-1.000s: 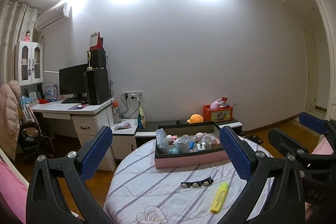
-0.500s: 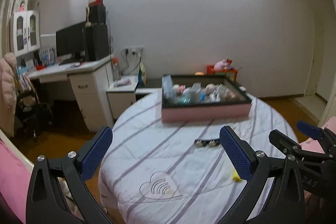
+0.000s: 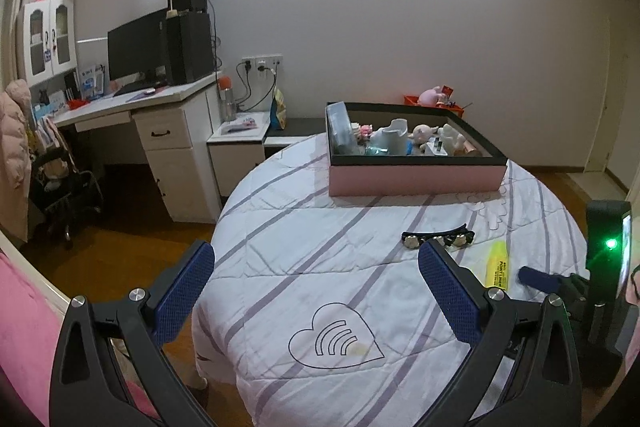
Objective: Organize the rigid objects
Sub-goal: 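Grasp the yellow highlighter upright with the right tool, then grasp the black hair clip with the left tool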
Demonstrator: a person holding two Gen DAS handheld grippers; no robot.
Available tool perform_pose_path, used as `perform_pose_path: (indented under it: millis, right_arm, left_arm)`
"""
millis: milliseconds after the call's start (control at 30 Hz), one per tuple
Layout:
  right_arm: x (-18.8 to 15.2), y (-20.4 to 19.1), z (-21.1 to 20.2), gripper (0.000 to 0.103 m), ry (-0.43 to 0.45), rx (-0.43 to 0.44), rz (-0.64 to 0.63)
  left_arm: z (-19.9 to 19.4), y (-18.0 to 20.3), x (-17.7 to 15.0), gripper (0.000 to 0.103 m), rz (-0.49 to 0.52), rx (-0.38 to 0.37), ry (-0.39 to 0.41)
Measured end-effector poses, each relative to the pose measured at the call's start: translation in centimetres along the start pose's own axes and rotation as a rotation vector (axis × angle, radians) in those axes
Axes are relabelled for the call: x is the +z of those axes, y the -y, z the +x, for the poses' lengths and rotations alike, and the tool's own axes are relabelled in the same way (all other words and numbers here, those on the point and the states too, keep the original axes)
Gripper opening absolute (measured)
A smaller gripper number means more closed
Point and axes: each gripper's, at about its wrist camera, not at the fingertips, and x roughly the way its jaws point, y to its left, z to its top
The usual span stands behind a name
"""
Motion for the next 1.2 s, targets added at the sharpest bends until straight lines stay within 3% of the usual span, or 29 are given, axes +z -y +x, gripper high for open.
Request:
perform_pose_path:
  millis: [33,167,233,267,500,900,1200]
  right_arm:
    - [0.0,0.0,0.5,0.068,-0.011,0.003,-0.006]
    - [0.2,0.5,1.2,0.049,-0.032,-0.021,-0.045]
    - [0.5,0.9,1.3,0.031,-0.035,-0.023,-0.067]
    - [0.6,1.2,1.4,0.027,-0.039,-0.025,-0.078]
    - [1.5,4.6,1.3,0.026,-0.040,-0.007,-0.065]
    - [3.1,7.8,2.2,0.027,-0.035,0.030,-0.040]
    - [3.6,8.1,2.7,0.027,-0.037,0.060,-0.026]
  left_arm:
    - [0.2,0.0,-0.1,0.103,-0.003,-0.002,-0.005]
    - [1.0,0.0,-0.1,0.103,-0.010,-0.014,-0.024]
    - [1.5,0.3,-0.1,0.103,-0.004,-0.023,-0.033]
    - [1.8,0.5,-0.1,0.103,0.001,-0.028,-0.038]
    - [5.8,3.9,0.0,0.103,0.115,-0.133,-0.138]
    - [14.2,9.7,0.1,0.103,0.291,-0.185,-0.295]
    - [16.4,11.7,1.1,0.100,0.362,-0.212,-0.341]
